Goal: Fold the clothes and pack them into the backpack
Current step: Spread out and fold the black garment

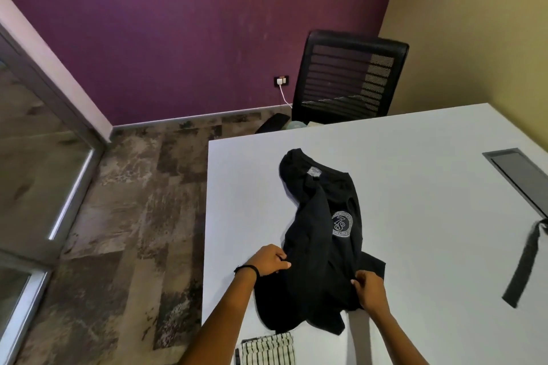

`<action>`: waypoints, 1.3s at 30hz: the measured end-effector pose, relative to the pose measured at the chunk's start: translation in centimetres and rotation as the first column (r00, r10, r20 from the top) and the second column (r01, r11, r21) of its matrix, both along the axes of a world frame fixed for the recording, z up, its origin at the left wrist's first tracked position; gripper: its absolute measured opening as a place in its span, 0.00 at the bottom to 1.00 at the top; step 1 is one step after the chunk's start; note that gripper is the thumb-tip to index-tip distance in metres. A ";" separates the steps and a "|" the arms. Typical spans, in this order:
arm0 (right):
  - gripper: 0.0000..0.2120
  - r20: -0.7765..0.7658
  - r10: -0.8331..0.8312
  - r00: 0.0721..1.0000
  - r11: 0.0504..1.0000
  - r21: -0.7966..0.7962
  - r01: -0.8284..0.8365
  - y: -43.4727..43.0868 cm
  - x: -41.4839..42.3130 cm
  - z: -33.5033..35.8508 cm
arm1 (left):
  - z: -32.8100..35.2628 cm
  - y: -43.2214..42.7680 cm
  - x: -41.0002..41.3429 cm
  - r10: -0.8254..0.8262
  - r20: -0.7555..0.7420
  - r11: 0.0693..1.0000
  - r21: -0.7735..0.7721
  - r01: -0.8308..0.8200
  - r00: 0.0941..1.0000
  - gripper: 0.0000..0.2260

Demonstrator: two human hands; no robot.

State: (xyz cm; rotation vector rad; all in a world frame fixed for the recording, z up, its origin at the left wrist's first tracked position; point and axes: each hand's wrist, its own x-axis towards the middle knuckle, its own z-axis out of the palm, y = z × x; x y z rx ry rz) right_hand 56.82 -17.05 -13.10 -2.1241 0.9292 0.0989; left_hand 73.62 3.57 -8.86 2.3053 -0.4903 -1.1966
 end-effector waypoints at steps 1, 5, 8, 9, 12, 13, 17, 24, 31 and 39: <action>0.22 -0.013 0.009 1.000 1.000 -0.003 -0.009 -0.1 -0.4 0.0 | 0.2 0.1 0.1 -0.016 -0.033 1.000 -0.016 0.015 0.999 0.11; 0.20 -0.118 0.031 0.993 0.999 0.015 -0.030 -1.2 -0.1 0.0 | 0.5 -0.2 1.0 0.000 -0.055 1.000 -0.012 0.000 0.998 0.10; 0.15 -0.183 -0.017 0.983 0.997 0.074 0.032 -2.1 0.9 0.2 | 0.5 -1.3 2.0 0.097 0.072 0.995 0.025 -0.099 0.993 0.14; 0.11 -0.197 -0.070 0.978 0.992 0.085 0.088 -2.3 1.3 0.3 | 0.6 -1.8 2.3 0.130 0.123 0.991 0.025 -0.133 0.984 0.14; 0.07 -0.158 -0.261 0.952 0.960 0.064 0.274 -3.0 2.4 0.6 | 0.9 -3.6 3.0 0.176 0.237 0.984 -0.014 -0.178 0.955 0.14; 0.08 -0.127 -0.304 0.944 0.948 0.059 0.313 -3.3 2.7 0.7 | 1.1 -4.3 3.3 0.191 0.256 0.981 -0.038 -0.188 0.947 0.14; 0.09 -0.036 -0.396 0.918 0.914 0.080 0.397 -4.2 4.9 0.9 | 0.8 -7.3 4.6 0.297 0.240 0.951 -0.158 -0.265 0.924 0.13; 0.20 0.046 -0.457 0.888 0.877 0.193 0.441 -4.9 10.2 0.9 | -1.1 -10.6 7.3 0.389 0.240 0.911 -0.247 -0.332 0.889 0.13; 0.21 0.069 -0.492 0.868 0.859 0.202 0.471 -7.5 15.4 -0.3 | -3.9 -12.1 12.2 0.508 0.168 0.849 -0.262 -0.458 0.845 0.20; 0.13 0.027 -0.478 0.878 0.854 0.249 0.457 -9.4 19.4 -1.6 | -5.1 -14.8 17.0 0.680 -0.266 0.581 -0.372 -0.724 0.683 0.26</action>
